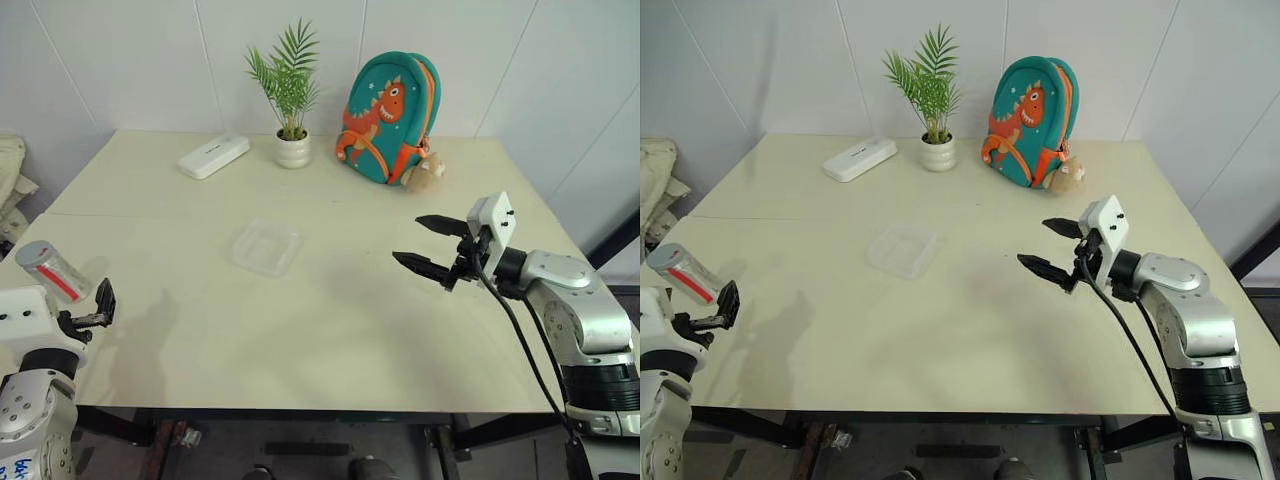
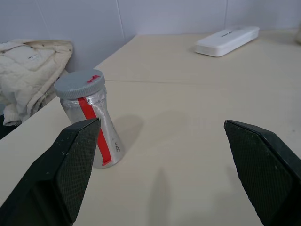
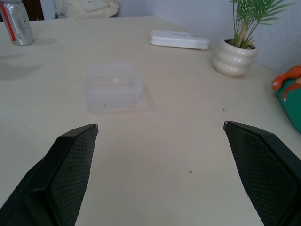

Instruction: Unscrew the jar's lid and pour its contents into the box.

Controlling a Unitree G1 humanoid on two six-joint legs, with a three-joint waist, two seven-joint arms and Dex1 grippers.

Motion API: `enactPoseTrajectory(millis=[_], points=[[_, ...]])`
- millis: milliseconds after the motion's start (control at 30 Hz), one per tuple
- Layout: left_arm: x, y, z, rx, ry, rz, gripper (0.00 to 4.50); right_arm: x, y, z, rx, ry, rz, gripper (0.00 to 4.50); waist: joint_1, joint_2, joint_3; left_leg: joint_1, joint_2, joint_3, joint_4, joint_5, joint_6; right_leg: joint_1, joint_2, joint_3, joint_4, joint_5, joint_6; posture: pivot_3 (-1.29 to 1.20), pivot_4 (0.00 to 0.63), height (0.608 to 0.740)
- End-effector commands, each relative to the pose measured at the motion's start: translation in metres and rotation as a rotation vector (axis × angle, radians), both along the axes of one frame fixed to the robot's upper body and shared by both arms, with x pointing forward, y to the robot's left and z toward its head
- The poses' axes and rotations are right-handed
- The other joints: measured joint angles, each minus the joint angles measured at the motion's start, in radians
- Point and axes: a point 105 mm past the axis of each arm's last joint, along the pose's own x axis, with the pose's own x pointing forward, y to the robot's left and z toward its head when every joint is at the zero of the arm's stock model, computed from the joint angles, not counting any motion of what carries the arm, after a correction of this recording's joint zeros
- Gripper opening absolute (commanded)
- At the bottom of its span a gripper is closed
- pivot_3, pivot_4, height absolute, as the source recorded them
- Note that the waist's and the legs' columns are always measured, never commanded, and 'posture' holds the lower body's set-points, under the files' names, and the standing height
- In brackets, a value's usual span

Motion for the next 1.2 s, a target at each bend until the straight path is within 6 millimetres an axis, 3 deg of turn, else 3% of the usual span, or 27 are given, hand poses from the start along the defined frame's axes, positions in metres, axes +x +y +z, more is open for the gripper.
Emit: enactPoseTrajectory(millis=[33, 367, 567, 667, 800, 1067, 1200], points=[[0.001, 0.001, 0.013, 0.039, -0.042, 0.020, 4.47, -0.004, 0.002, 0.014, 0.019, -0.059, 0.005, 4.50, 0.002, 0.000, 0.000, 0.000, 0.000, 0.000, 0.000, 0.000, 0.000, 0.000, 0.000, 0.000, 0.000, 0.000, 0.000, 0.00, 0.150, 0.740], [0.003, 0.002, 0.006, -0.025, -0.068, 0.096, 4.47, -0.005, 0.017, 0.020, 0.043, -0.071, 0.046, 4.50, 0.002, 0.000, 0.000, 0.000, 0.000, 0.000, 0.000, 0.000, 0.000, 0.000, 0.000, 0.000, 0.001, 0.000, 0.000, 0.00, 0.150, 0.740], [0.002, 0.008, -0.017, -0.118, -0.041, 0.192, 4.47, -0.007, 0.027, 0.019, 0.063, -0.050, 0.105, 4.50, 0.002, 0.000, 0.000, 0.000, 0.000, 0.000, 0.001, 0.000, 0.000, 0.000, 0.000, 0.000, 0.001, 0.000, 0.000, 0.00, 0.150, 0.740], [0.008, 0.010, -0.021, -0.080, -0.010, 0.178, 4.47, -0.020, 0.040, 0.019, 0.074, -0.020, 0.206, 4.50, 0.003, 0.000, 0.000, 0.000, 0.000, 0.000, 0.001, 0.000, 0.000, 0.000, 0.000, 0.000, 0.001, 0.000, 0.000, 0.00, 0.150, 0.740], [0.009, 0.034, -0.022, -0.113, -0.031, 0.233, 4.47, -0.030, 0.053, 0.019, 0.075, -0.007, 0.265, 4.50, 0.001, 0.000, 0.000, 0.000, 0.000, 0.000, 0.001, 0.000, 0.000, 0.000, 0.000, 0.000, 0.002, 0.000, 0.000, 0.00, 0.150, 0.740], [0.030, 0.051, -0.014, -0.079, -0.039, 0.232, 4.47, -0.025, 0.056, 0.016, 0.091, -0.014, 0.256, 4.50, 0.005, -0.001, 0.000, 0.000, 0.000, -0.001, 0.001, 0.000, 0.000, 0.000, 0.000, -0.001, 0.002, 0.000, 0.000, 0.00, 0.150, 0.740], [0.036, 0.063, -0.020, -0.080, 0.004, 0.257, 4.47, -0.023, 0.060, 0.016, 0.099, -0.022, 0.259, 4.50, 0.002, -0.001, 0.000, 0.000, 0.000, -0.001, 0.001, 0.000, 0.000, 0.000, 0.000, -0.001, 0.002, 0.000, 0.000, 0.00, 0.150, 0.740]])
